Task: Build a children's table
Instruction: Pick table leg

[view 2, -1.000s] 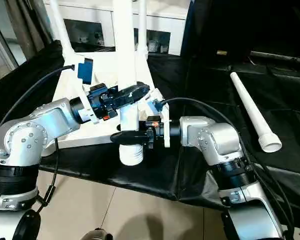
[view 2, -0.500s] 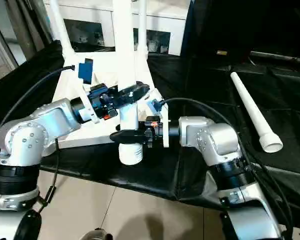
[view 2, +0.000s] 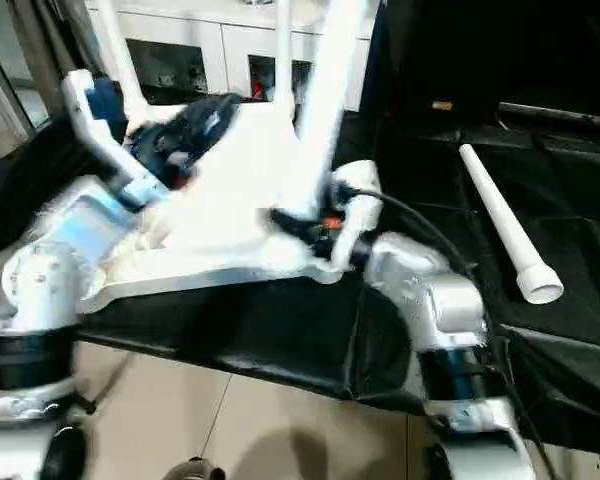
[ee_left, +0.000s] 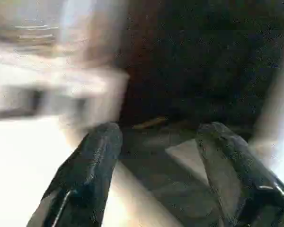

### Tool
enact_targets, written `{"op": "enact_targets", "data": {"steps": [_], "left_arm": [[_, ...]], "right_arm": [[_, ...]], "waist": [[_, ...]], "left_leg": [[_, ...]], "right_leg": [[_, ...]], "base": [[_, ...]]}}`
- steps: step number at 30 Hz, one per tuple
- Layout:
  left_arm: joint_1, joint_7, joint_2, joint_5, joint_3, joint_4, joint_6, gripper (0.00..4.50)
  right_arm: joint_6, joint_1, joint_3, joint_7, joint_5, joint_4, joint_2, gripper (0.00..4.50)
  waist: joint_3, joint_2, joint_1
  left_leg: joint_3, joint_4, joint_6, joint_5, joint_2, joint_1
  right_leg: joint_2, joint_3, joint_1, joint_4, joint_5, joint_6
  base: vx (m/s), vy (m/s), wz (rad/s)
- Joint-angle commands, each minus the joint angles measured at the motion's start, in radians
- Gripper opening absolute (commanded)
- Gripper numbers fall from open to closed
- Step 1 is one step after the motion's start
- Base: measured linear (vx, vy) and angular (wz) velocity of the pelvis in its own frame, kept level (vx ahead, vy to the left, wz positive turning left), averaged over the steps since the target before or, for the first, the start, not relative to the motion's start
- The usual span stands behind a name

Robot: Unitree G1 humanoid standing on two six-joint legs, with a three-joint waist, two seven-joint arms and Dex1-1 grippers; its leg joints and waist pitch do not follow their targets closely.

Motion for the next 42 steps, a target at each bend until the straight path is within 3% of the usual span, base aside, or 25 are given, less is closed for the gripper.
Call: {"op": "enact_targets", "data": {"steps": [1,7,12,17,19,20,21,22,23,24,25,26,27,28,29,30,31,32,35,36,37,38,39,41,42], "left_arm": [[0.083,0.094,0.007,0.127,-0.007,-0.018,-0.038,3.02],[0.371,0.149,-0.072,0.245,-0.025,-0.131,-0.246,3.02],[0.523,0.186,-0.110,0.279,-0.056,-0.167,-0.349,3.02],[0.521,0.197,-0.102,0.299,-0.069,-0.177,-0.336,3.02],[0.507,0.202,-0.111,0.312,-0.061,-0.161,-0.350,3.02],[0.504,0.199,-0.122,0.322,-0.059,-0.155,-0.369,3.02],[0.503,0.204,-0.125,0.327,-0.068,-0.147,-0.387,3.02],[0.501,0.204,-0.128,0.324,-0.075,-0.144,-0.390,3.02],[0.500,0.208,-0.130,0.324,-0.083,-0.143,-0.386,3.02],[0.499,0.209,-0.129,0.328,-0.090,-0.141,-0.388,3.02],[0.496,0.211,-0.131,0.329,-0.096,-0.140,-0.389,3.02],[0.496,0.211,-0.131,0.329,-0.096,-0.140,-0.389,3.02],[0.493,0.212,-0.135,0.331,-0.104,-0.139,-0.387,3.02],[0.491,0.212,-0.138,0.334,-0.106,-0.139,-0.388,3.02],[0.491,0.211,-0.139,0.337,-0.108,-0.138,-0.390,3.02],[0.489,0.209,-0.140,0.338,-0.109,-0.136,-0.389,3.02],[0.487,0.208,-0.142,0.340,-0.109,-0.133,-0.390,3.02],[0.486,0.208,-0.143,0.341,-0.109,-0.131,-0.392,3.02],[0.488,0.213,-0.147,0.347,-0.110,-0.126,-0.397,3.02],[0.490,0.217,-0.148,0.347,-0.110,-0.127,-0.396,3.02],[0.494,0.220,-0.152,0.342,-0.108,-0.131,-0.397,3.02],[0.496,0.225,-0.152,0.348,-0.109,-0.133,-0.391,3.02],[0.497,0.226,-0.153,0.347,-0.108,-0.133,-0.391,3.02],[0.497,0.241,-0.155,0.361,-0.105,-0.131,-0.388,3.02],[0.494,0.245,-0.159,0.358,-0.100,-0.127,-0.385,3.02]], "right_arm": [[-0.058,0.021,-0.028,-0.095,-0.059,-0.044,0.007,1.93],[-0.058,0.226,-0.093,-0.161,-0.019,-0.200,0.081,1.93],[-0.110,0.358,-0.022,-0.166,-0.068,-0.255,0.065,1.93],[-0.102,0.342,-0.028,-0.179,-0.064,-0.248,0.083,1.93],[-0.096,0.323,-0.034,-0.175,-0.068,-0.238,0.089,1.93],[-0.090,0.321,-0.031,-0.170,-0.069,-0.240,0.085,1.93],[-0.099,0.320,-0.008,-0.166,-0.081,-0.240,0.067,1.93],[-0.106,0.319,0.005,-0.164,-0.090,-0.239,0.058,1.93],[-0.115,0.318,0.015,-0.164,-0.102,-0.237,0.052,1.93],[-0.118,0.317,0.019,-0.164,-0.107,-0.236,0.050,1.93],[-0.120,0.317,0.020,-0.166,-0.110,-0.236,0.049,1.93],[-0.120,0.317,0.020,-0.166,-0.110,-0.236,0.049,1.93],[-0.120,0.318,0.018,-0.168,-0.111,-0.237,0.051,1.93],[-0.118,0.318,0.010,-0.172,-0.107,-0.239,0.055,1.93],[-0.117,0.319,0.004,-0.175,-0.104,-0.240,0.059,1.93],[-0.112,0.320,-0.009,-0.179,-0.091,-0.242,0.067,1.93],[-0.114,0.319,-0.012,-0.178,-0.087,-0.241,0.067,1.93],[-0.115,0.319,-0.012,-0.177,-0.086,-0.240,0.066,1.93],[-0.126,0.317,0.003,-0.170,-0.090,-0.235,0.057,1.93],[-0.127,0.317,0.006,-0.169,-0.092,-0.234,0.058,1.93],[-0.128,0.317,0.009,-0.166,-0.092,-0.233,0.061,1.93],[-0.128,0.316,0.009,-0.165,-0.091,-0.231,0.064,1.93],[-0.128,0.316,0.009,-0.165,-0.091,-0.231,0.064,1.93],[-0.127,0.311,0.020,-0.158,-0.093,-0.227,0.060,1.93],[-0.131,0.310,0.027,-0.156,-0.099,-0.224,0.059,1.93]], "waist": [[-0.085,-0.016,-0.008],[-0.079,-0.025,-0.011],[-0.062,-0.034,-0.018],[-0.043,-0.035,-0.035],[-0.021,-0.024,-0.066],[-0.021,-0.005,-0.081],[-0.013,-0.009,-0.019],[-0.046,-0.005,-0.006],[-0.053,-0.059,-0.051],[-0.022,-0.078,-0.053],[0.001,-0.057,-0.059],[-0.021,-0.036,-0.058],[-0.039,-0.007,-0.058],[-0.056,0.014,-0.087],[-0.081,0.056,-0.126],[-0.087,0.044,-0.133],[-0.085,0.030,-0.126],[-0.079,0.035,-0.115],[-0.056,-0.006,-0.117],[-0.046,-0.037,-0.118],[-0.041,-0.090,-0.097],[-0.048,-0.104,-0.072],[-0.075,-0.104,-0.043],[-0.086,-0.115,-0.045],[-0.082,-0.094,-0.038]], "left_leg": [[-0.003,-0.078,-0.076,-0.161,0.009,0.018],[-0.001,-0.086,-0.024,-0.210,0.021,0.025],[-0.004,-0.107,-0.039,-0.364,0.019,0.032],[-0.016,-0.108,-0.045,-0.618,0.011,0.094],[-0.019,-0.090,-0.040,-0.761,0.009,0.157],[-0.034,-0.158,-0.031,-0.875,0.051,0.111],[-0.039,-0.251,-0.044,-0.996,0.016,-0.094],[-0.007,-0.171,0.061,-0.766,-0.039,-0.044],[-0.020,-0.074,0.097,-0.581,-0.054,0.018],[-0.047,0.162,0.113,-0.253,-0.049,0.022],[-0.057,0.179,0.120,-0.209,-0.018,-0.015],[-0.062,0.162,0.101,-0.244,-0.002,-0.010],[-0.056,0.064,0.088,-0.355,0.005,0.007],[-0.156,-0.061,0.139,-0.433,0.029,0.073],[-0.214,-0.093,0.110,-0.472,0.130,0.203],[-0.233,-0.091,0.074,-0.333,0.143,0.190],[-0.214,-0.091,0.070,-0.295,0.137,0.187],[-0.201,-0.097,0.063,-0.298,0.132,0.175],[-0.133,-0.147,0.158,-0.405,0.097,0.158],[-0.090,-0.157,0.169,-0.527,0.054,0.143],[-0.015,-0.038,0.186,-0.486,-0.073,0.132],[-0.006,0.061,0.207,-0.379,-0.110,0.133],[-0.047,0.125,0.193,-0.170,-0.108,0.043],[-0.076,0.094,0.124,0.080,-0.111,-0.008],[-0.088,0.022,0.088,0.226,-0.085,0.008]], "right_leg": [[-0.047,0.039,0.056,-0.081,-0.199,-0.064],[-0.047,0.041,0.042,-0.092,-0.193,-0.113],[-0.051,0.040,0.043,-0.125,-0.411,-0.037],[-0.040,0.005,0.034,-0.176,-0.743,0.035],[-0.003,-0.073,0.022,-0.231,-0.813,0.053],[0.011,-0.096,0.101,-0.143,-0.633,0.031],[-0.006,-0.073,0.259,0.092,-0.364,-0.017],[-0.004,0.000,0.224,0.067,-0.503,0.004],[-0.094,0.031,0.176,-0.063,-0.811,0.004],[-0.227,0.028,0.137,-0.238,-1.150,-0.119],[-0.245,-0.003,0.170,-0.237,-1.137,-0.170],[-0.226,-0.041,0.207,-0.218,-1.063,-0.193],[-0.144,-0.101,0.249,-0.185,-0.832,-0.180],[-0.004,-0.147,0.214,-0.090,-0.494,-0.133],[0.015,-0.082,0.103,0.013,-0.348,-0.121],[0.011,-0.046,0.065,0.083,-0.215,-0.071],[0.006,-0.026,0.027,0.093,-0.163,-0.032],[0.005,-0.019,0.025,0.096,-0.147,-0.019],[-0.020,0.003,0.014,0.045,0.011,-0.066],[-0.032,0.022,0.061,-0.017,-0.023,-0.135],[-0.048,0.084,0.105,-0.126,-0.381,-0.254],[-0.096,0.132,0.125,-0.181,-0.587,-0.310],[-0.143,0.191,0.202,-0.155,-0.532,-0.356],[-0.108,0.160,0.205,-0.066,0.197,-0.287],[-0.085,0.100,0.168,-0.027,0.661,-0.213]], "base": [[0.000,0.000,0.00],[0.000,0.000,0.00],[0.000,0.000,0.00],[0.000,0.000,0.00],[0.000,0.000,0.00],[0.000,0.000,0.00],[-0.063,0.045,-0.05],[-0.047,-0.008,0.37],[-0.050,-0.006,0.73],[0.038,-0.044,0.65],[0.027,0.021,0.60],[0.031,0.019,0.23],[0.124,0.048,0.68],[0.160,0.015,0.78],[0.160,0.015,0.78],[0.146,-0.016,0.35],[0.150,-0.010,0.07],[0.150,-0.010,0.07],[0.145,-0.088,0.02],[0.158,-0.190,0.01],[0.179,-0.222,0.11],[0.179,-0.222,0.11],[0.190,-0.194,0.09],[0.175,-0.177,0.01],[0.073,-0.133,0.05]]}}
